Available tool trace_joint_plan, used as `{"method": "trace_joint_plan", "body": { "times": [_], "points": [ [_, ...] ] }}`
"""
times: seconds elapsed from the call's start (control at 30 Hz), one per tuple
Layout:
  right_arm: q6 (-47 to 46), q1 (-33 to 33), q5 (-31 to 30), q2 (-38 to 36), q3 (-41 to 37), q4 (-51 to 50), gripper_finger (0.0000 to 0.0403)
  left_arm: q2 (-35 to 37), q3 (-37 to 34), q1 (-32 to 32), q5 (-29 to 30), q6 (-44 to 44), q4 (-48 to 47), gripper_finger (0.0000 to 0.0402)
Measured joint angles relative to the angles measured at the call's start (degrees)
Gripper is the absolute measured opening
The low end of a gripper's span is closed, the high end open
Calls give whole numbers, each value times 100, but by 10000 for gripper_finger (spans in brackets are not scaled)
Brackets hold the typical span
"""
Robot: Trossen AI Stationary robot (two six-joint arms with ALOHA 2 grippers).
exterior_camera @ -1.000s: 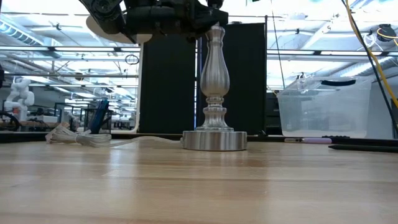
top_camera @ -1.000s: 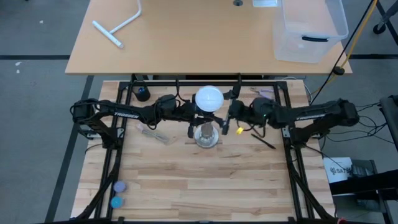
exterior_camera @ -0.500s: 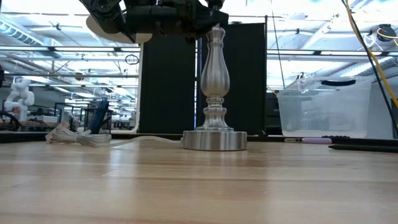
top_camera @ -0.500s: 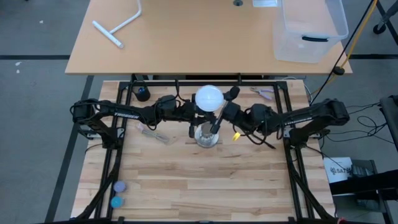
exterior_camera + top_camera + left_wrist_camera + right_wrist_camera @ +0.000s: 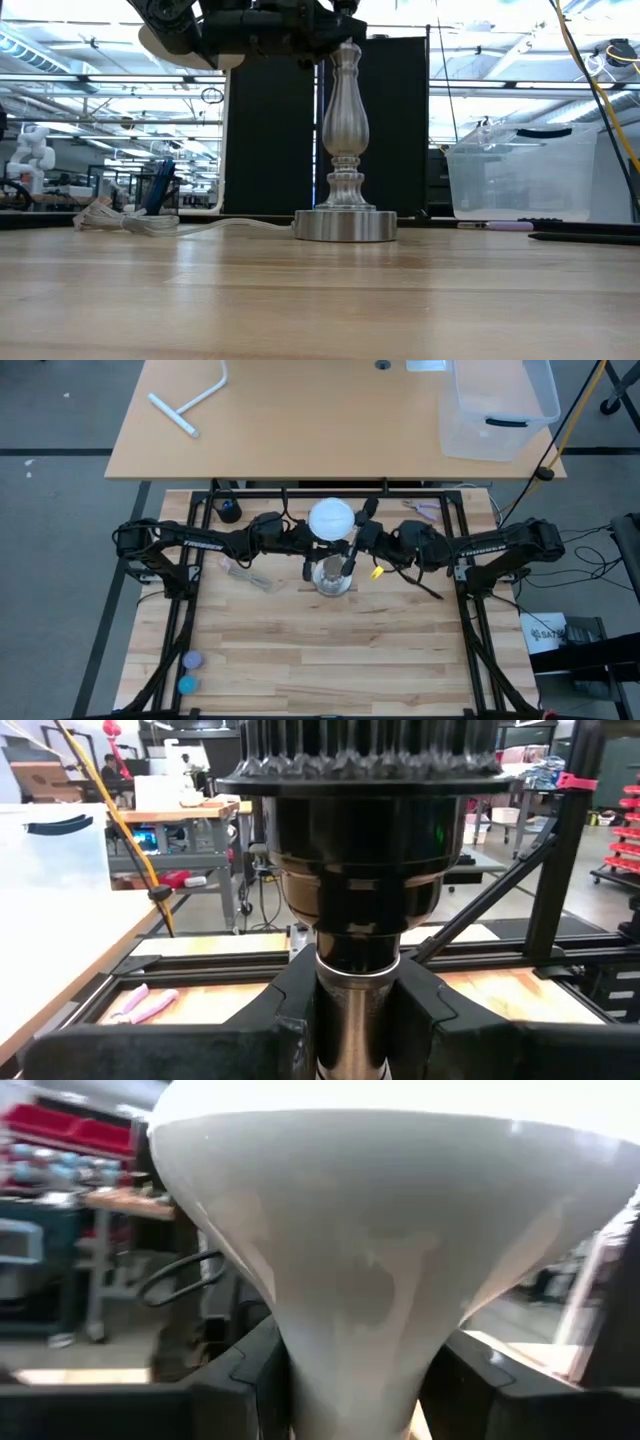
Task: Screw lightbulb
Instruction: Remove the lightbulb from the lamp
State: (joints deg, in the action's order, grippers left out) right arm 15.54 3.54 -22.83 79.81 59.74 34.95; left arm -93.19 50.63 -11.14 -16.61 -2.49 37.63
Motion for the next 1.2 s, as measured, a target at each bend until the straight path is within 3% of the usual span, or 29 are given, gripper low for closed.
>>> {"method": "trace_joint_plan", "body": {
  "times": [0.27,0.4,0.67,0.9,1.2],
  "points": [
    [-585,-508,1348,-17,621,-1450,158,11,-22,-20,-416,-63,-11,72],
    [-701,-757,2084,-22,654,-1591,154,11,-22,-20,-603,-89,-6,72],
    [-773,-1385,4242,-28,684,-1731,154,9,-2,-13,-1230,-172,14,72],
    [-806,-1769,5699,-12,686,-1726,152,-7,11,16,-1347,-246,54,72],
    [-709,-1791,6492,0,686,-1718,151,-11,26,52,-1490,-301,96,72]
  ]
}}
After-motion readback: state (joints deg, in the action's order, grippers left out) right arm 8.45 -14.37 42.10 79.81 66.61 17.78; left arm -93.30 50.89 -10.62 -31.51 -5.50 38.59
